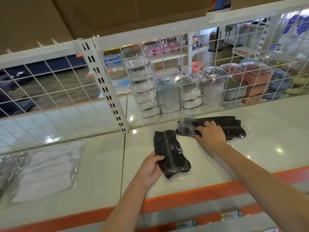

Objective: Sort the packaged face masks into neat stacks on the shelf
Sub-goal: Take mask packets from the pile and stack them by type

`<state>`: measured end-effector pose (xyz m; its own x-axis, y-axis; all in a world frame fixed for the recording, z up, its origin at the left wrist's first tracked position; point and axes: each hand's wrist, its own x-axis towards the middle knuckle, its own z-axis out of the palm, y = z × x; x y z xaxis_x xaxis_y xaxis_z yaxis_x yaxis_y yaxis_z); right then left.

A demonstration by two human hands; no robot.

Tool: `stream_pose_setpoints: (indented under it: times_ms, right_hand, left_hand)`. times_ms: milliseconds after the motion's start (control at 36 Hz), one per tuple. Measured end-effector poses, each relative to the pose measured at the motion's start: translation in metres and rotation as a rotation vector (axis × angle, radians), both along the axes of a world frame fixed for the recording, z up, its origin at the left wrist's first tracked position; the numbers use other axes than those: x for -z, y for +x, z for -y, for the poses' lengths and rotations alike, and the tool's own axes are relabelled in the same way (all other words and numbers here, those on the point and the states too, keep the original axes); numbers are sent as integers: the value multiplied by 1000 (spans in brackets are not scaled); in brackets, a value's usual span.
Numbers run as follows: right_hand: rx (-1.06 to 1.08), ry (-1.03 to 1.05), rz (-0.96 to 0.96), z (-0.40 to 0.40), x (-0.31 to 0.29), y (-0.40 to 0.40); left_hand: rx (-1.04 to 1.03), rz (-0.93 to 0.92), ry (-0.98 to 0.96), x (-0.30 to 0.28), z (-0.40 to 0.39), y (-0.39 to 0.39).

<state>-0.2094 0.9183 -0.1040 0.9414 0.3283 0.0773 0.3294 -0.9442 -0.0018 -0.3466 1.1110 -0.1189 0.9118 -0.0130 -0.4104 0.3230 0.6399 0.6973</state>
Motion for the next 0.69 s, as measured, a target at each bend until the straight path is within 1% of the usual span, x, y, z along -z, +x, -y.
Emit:
stream_pose_setpoints:
  times_ms: [28,83,139,167,250,278,361,389,417,444,472,500,528,556,583,611,639,694]
  right_hand:
    - [-13,66,8,-2,2,-4]
    - [-35,288,-13,-6,4,-14]
    - [-99,512,-95,-10,1,-24]
    - [-173,580,-163,-11,-1,-29]
    - [-463,614,-421,-15,-14,-44]
    - [-513,623,-515,-15,-18,-49]
    - [-577,640,-830,-14,-31,-60]
    - [-585,678,-928,-13,-31,-61]
    - [-570,765,-993,-12,-31,-61]
    - [-520,870,-997,-12,-31,-60]
    - [-439,975,-947,-13,-30,-57]
    - [-321,1043,-839,-14,-26,-52]
    - [-194,1071,-689,-15,-22,-48]
    - [-65,1053,-523,-17,-18,-43]
    - [27,1038,-399,-19,-15,-40]
    - [88,1049,-347,-21,-13,-38]
    - [126,1088,-376,-24,-13,-38]
    - [153,1273,-581,-29,-17,-43]
  left_hand:
    - [-6,-1,-13,-1,0,0]
    - [-18,-21,-15,-1,0,0]
    - [-24,-42,-17,0,0,0]
    - [-28,-56,-27,-1,0,0]
    - [-26,-95,-84,-2,0,2]
    - [-17,-97,-90,-1,-1,3]
    - [33,-80,-74,-2,-4,2]
    - [47,-76,-48,-4,-3,1]
    - [63,-65,-5,-4,-3,1]
    - [74,-52,48,-4,-1,1]
    - [70,-51,113,-3,-1,2]
    - [61,-51,173,-2,0,2]
    - [41,-48,220,-2,2,3]
    - [16,-34,239,-3,3,3]
    - [-10,-7,234,-5,4,2]
    - [-39,23,219,-8,4,0]
    - [-59,53,216,-11,4,-2]
    - [-75,110,221,-14,2,-4]
